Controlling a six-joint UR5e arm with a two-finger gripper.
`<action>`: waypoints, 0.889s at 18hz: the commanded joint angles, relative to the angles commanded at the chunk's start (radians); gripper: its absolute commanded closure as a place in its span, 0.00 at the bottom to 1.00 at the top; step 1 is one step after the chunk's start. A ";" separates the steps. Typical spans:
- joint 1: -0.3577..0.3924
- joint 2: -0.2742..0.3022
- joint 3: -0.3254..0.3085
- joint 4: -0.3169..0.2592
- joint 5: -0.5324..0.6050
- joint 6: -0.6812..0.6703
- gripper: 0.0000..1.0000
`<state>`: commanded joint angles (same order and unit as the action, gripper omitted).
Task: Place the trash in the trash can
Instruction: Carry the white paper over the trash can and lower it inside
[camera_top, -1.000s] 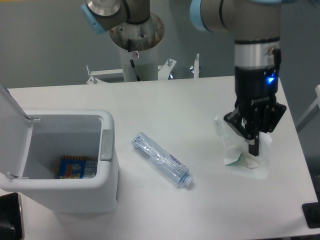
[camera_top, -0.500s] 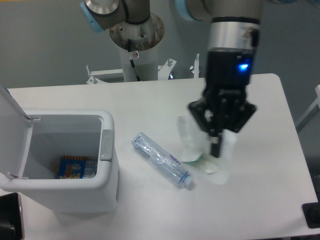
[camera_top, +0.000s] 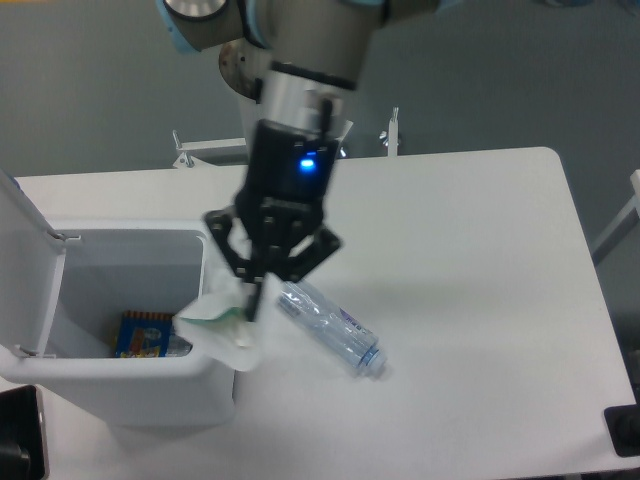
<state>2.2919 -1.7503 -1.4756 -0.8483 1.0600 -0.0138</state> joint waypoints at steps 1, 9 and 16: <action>-0.009 0.009 -0.014 0.003 0.000 0.005 1.00; -0.091 0.015 -0.069 0.009 0.000 0.028 1.00; -0.117 0.012 -0.120 0.012 0.000 0.086 0.92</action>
<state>2.1752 -1.7380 -1.5953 -0.8360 1.0600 0.0720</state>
